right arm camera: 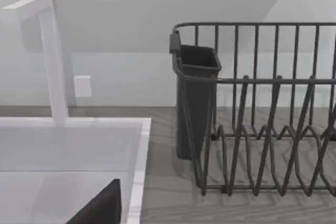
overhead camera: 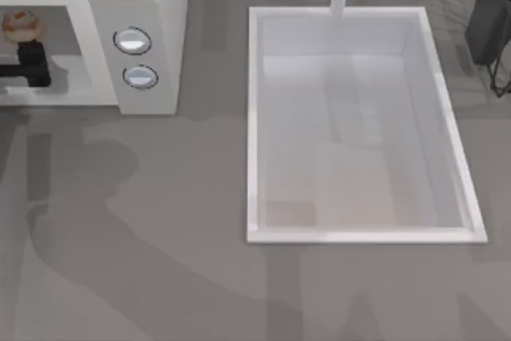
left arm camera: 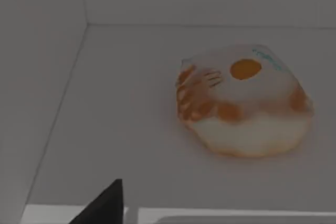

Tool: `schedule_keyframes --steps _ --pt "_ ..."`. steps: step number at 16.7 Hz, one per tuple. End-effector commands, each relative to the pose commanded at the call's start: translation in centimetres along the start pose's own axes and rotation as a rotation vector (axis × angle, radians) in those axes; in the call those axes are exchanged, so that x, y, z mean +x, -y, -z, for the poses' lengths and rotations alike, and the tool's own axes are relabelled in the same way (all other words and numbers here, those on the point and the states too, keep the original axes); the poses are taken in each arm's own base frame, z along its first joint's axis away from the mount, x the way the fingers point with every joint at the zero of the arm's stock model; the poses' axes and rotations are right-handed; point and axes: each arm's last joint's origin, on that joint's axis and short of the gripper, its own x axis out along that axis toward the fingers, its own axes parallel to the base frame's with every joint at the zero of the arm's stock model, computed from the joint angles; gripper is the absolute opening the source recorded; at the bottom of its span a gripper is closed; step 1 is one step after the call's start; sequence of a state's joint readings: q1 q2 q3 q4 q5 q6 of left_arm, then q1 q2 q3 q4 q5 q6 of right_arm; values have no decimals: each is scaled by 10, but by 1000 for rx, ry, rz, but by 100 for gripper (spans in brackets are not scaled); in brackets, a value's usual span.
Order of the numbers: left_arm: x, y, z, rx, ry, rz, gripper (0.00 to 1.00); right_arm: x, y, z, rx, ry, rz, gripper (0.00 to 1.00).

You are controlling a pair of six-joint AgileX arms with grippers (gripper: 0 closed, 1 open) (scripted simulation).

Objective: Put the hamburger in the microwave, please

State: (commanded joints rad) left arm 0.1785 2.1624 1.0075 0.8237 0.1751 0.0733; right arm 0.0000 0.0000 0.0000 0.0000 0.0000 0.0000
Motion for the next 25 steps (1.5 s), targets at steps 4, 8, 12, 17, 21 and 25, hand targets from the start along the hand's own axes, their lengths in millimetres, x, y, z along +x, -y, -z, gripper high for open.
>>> schedule_keyframes --steps 4,8,12,17,21,25 --pt "-67 0 29 -9 -29 5 100 0 0 0 0 0 0 100" --pt "-117 2 46 -7 -25 4 100 0 0 0 0 0 0 100" --pt "-130 3 51 -4 -18 3 100 0 0 0 0 0 0 100" --pt "-129 4 48 -3 -18 4 100 0 0 0 0 0 0 100" --pt "-133 2 20 1 -5 3 100 0 0 0 0 0 0 100" --pt "-145 3 -10 -12 -52 10 100 0 0 0 0 0 0 100"
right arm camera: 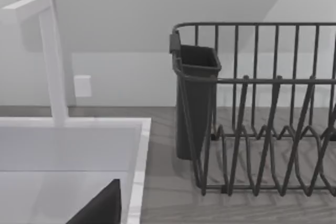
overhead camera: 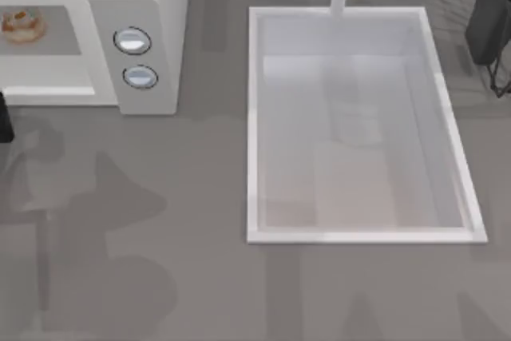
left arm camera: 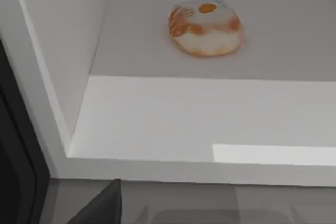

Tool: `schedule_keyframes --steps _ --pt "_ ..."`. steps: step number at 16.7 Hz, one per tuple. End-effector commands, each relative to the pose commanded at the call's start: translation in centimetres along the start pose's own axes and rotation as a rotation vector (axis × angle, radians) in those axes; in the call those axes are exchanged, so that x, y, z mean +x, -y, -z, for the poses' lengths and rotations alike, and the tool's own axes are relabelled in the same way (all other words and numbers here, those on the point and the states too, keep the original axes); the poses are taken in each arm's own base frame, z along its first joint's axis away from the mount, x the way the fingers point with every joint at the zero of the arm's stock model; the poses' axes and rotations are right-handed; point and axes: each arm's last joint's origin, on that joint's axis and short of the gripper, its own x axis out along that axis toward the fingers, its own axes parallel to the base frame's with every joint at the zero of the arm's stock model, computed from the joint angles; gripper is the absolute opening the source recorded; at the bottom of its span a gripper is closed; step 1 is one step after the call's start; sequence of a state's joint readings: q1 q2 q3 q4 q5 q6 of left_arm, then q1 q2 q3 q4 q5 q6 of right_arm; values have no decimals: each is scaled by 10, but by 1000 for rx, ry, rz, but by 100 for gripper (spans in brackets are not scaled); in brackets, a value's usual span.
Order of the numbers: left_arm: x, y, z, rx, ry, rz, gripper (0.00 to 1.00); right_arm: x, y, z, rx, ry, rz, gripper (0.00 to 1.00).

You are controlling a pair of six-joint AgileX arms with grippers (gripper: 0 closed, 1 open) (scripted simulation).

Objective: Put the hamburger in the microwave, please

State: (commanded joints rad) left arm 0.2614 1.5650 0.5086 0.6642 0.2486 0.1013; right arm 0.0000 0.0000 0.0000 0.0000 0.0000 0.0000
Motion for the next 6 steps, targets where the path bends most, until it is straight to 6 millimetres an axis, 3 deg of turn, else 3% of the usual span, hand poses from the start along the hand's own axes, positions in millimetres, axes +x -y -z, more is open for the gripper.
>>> schedule_keyframes --steps 3,6 --pt "-13 1 -24 4 17 -2 100 0 0 0 0 0 0 100" --pt "-18 1 -32 7 29 -3 100 0 0 0 0 0 0 100"
